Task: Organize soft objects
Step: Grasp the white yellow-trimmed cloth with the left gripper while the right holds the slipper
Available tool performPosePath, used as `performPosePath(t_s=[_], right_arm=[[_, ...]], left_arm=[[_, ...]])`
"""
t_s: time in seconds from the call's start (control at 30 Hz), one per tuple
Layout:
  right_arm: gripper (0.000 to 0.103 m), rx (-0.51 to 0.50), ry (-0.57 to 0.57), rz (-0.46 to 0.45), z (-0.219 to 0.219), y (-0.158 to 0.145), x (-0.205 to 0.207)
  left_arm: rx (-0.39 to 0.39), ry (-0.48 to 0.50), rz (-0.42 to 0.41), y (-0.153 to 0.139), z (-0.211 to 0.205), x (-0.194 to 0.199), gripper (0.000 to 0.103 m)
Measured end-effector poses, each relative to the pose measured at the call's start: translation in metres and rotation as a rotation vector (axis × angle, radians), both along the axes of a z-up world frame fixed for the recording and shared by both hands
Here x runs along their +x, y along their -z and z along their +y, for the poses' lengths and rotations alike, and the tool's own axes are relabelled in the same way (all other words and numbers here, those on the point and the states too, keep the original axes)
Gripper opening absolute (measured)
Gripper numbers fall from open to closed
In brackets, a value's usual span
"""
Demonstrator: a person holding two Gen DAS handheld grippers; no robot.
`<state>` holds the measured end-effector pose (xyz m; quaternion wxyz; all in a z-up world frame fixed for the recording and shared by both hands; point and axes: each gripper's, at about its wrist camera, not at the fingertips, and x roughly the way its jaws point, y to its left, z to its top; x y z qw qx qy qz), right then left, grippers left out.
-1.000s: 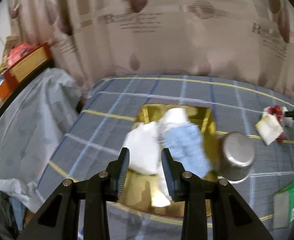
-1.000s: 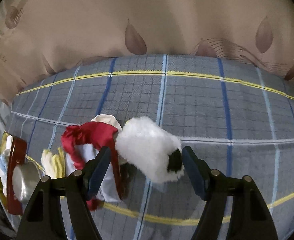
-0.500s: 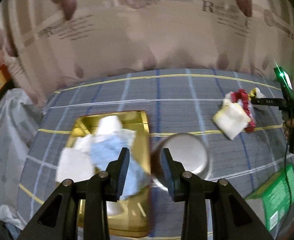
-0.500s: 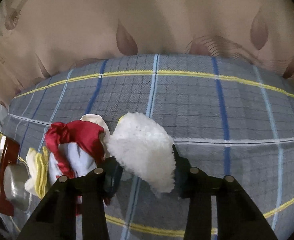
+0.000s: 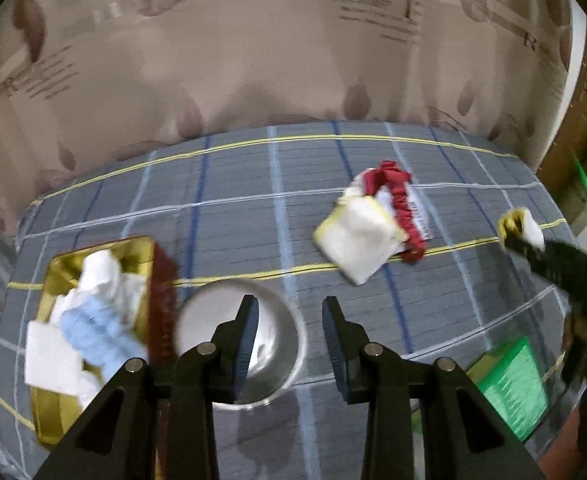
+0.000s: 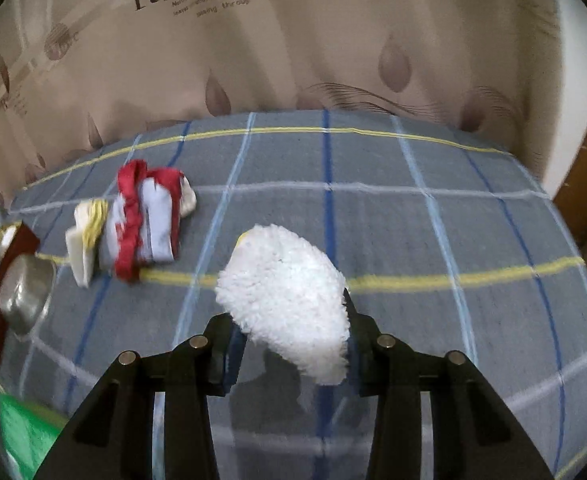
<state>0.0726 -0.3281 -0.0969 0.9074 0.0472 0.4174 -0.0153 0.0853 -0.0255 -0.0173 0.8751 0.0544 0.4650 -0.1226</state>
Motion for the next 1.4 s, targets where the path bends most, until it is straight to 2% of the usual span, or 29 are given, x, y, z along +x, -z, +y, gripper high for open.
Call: performPosePath(t_s=[0.13,0.2,0.4,0.57,0.93,1.07,1.17,1.23,1.27,1.4], right_arm=[[0.038,0.042,0.053,-0.028,-0.005,0.006,-0.023],[0.038,0.07,0.074,-0.035,-0.01,0.009,-0.029],[0.038,0.117,0.086,-0.017,-0.012,0.027,-0.031],[0.038,0.056,0.071,-0.028,-0.001,0.029,-0.033],[0.04,0.088,0.067,-0.024,-0.005,0.031,-0.033],[0.041,0.107,0.064,-0.025,-0.007,0.031,-0.033],[0.043,0.107,0.061,-0.024,-0.006,0.031,-0.033],[0.043,0.109,0.058,-0.024,-0.006,0.03,-0.033],[0.043,0.11,0.059,-0.023,-0.006,0.03,-0.033],[0.044,0.11,0.058,-0.023,-0.006,0.03,-0.032]], left_arm=[[-0.038,0.059,0.024,0.0,-0.025,0.009,0.034],[-0.062,0.084,0.046,0.002,-0.037,0.015,0.041],[-0.138,0.051,0.163,0.01,-0.059,0.048,0.044],[-0.111,0.04,0.21,0.02,-0.081,0.072,0.044],[-0.002,-0.08,0.271,0.058,-0.1,0.106,0.045],[0.039,-0.095,0.263,0.064,-0.097,0.107,0.045],[0.013,-0.098,0.219,0.058,-0.089,0.102,0.045],[0.005,-0.092,0.206,0.054,-0.085,0.1,0.042],[0.006,-0.083,0.205,0.053,-0.084,0.099,0.027],[-0.005,-0.066,0.224,0.053,-0.082,0.099,0.023]])
